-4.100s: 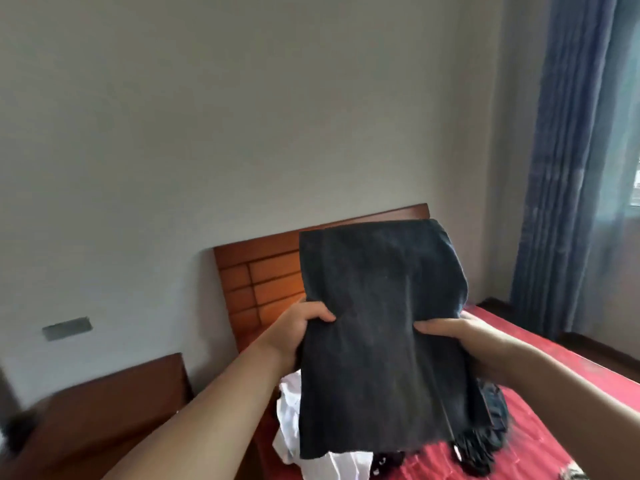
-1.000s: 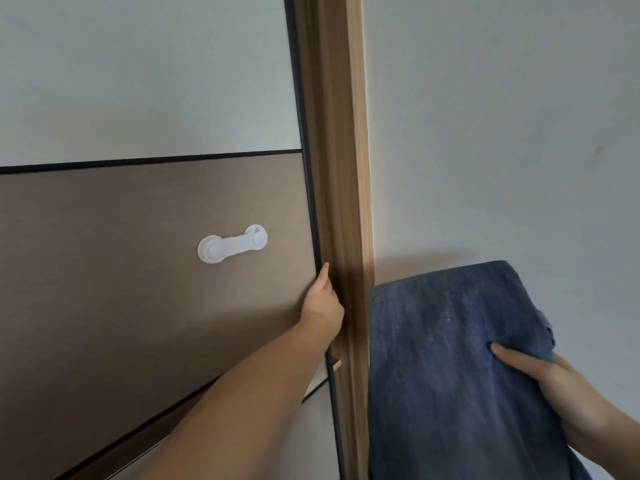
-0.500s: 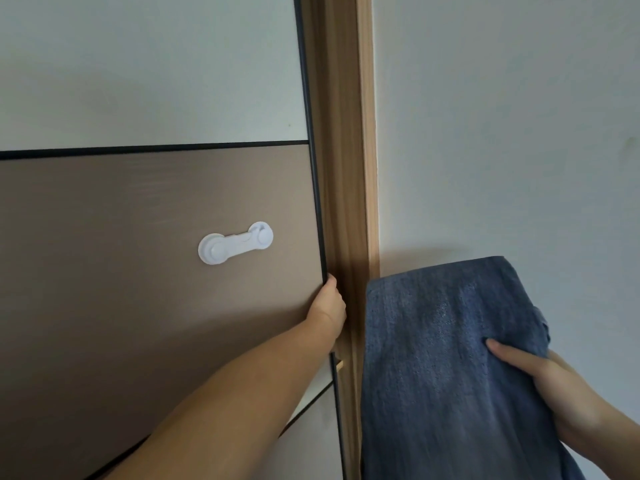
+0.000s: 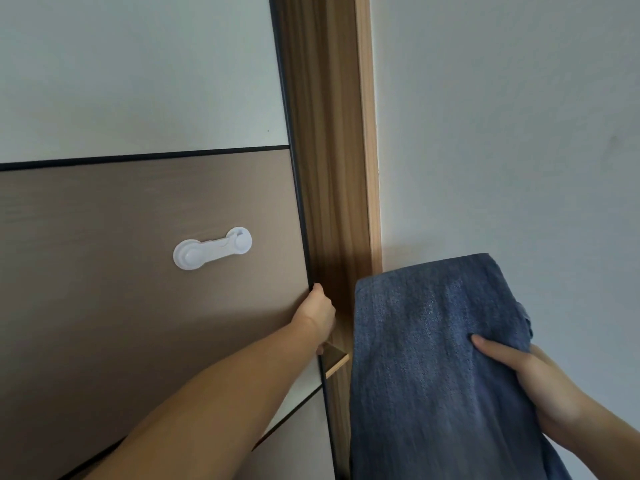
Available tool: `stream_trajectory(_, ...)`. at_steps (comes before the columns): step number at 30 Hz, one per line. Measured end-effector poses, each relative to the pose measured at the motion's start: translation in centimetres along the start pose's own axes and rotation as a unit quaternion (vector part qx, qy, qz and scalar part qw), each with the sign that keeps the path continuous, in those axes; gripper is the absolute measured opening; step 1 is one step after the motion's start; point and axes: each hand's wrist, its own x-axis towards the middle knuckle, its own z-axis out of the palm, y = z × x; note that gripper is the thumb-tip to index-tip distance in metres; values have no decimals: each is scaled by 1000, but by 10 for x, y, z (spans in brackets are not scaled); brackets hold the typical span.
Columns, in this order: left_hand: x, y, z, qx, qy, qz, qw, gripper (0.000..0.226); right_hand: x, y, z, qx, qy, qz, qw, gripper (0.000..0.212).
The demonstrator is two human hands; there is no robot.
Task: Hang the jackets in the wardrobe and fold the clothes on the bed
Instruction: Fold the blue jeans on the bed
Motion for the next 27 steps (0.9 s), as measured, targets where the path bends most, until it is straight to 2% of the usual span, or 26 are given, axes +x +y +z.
stream_trajectory(5, -24, 4, 6, 0, -8, -22, 1000, 50, -5, 4, 1, -4, -22, 1, 1000, 43)
stream_trajectory(10, -59, 5, 16, -13, -44, -26, 999, 63, -8, 16, 7, 3, -39, 16, 999, 47)
stream_trajectory(18, -124, 6, 46, -38, -73, -19, 996, 63, -20, 35, 45, 8, -68, 25, 997, 50)
stream_trajectory(27, -209, 11, 86, -42, -67, -14, 997, 60, -53, 52, 106, -15, -78, 28, 996, 60)
